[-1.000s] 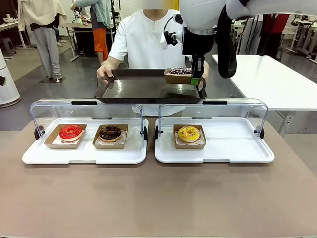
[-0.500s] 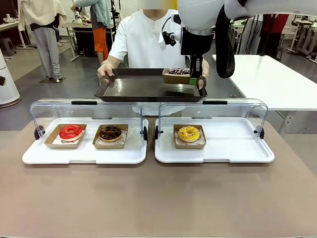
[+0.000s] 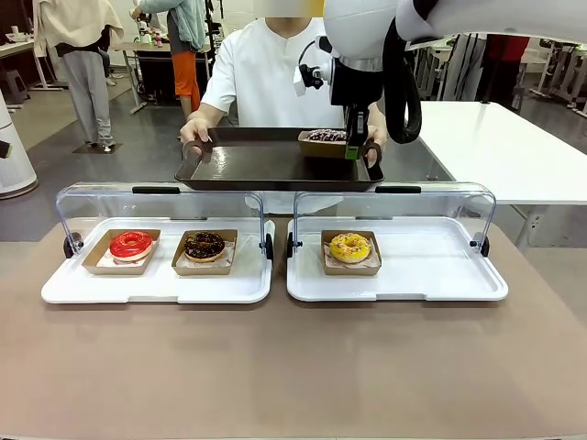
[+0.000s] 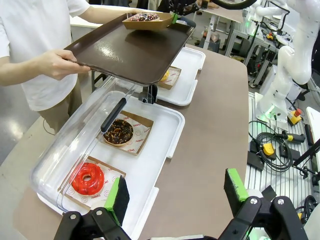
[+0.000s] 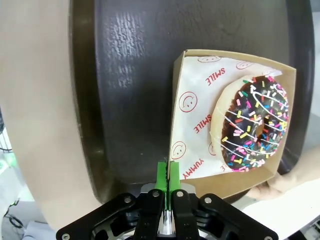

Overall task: Provide the desired donut to the person.
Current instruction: Place the picked Paper togo box onto the Handle tray extended by the person.

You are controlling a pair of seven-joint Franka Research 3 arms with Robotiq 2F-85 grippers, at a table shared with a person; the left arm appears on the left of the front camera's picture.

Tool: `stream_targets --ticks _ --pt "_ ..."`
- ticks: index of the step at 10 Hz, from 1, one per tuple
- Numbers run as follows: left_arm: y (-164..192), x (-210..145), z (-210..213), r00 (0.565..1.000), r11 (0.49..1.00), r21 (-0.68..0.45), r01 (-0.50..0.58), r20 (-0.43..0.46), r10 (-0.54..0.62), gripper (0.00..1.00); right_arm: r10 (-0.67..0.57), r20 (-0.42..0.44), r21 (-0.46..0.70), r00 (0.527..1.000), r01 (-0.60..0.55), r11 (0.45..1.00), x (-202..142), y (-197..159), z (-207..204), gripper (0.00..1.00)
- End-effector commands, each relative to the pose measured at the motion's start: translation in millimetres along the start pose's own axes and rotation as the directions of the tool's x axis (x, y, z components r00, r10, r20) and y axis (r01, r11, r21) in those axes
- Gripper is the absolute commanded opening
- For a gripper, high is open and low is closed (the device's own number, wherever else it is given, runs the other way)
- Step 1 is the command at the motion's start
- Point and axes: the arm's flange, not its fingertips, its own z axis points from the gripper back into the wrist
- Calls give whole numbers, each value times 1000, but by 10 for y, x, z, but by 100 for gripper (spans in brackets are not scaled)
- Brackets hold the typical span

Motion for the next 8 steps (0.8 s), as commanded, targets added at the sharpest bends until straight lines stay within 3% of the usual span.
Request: stream_targets --ticks 1,8 --pt "-3 11 5 1000 1000 -1 3 13 -3 100 -2 20 54 1000 1 999 15 -90 -22 2" --pt "-3 11 5 1000 1000 -1 3 13 -3 100 14 -31 138 999 -10 990 -30 -110 -165 2"
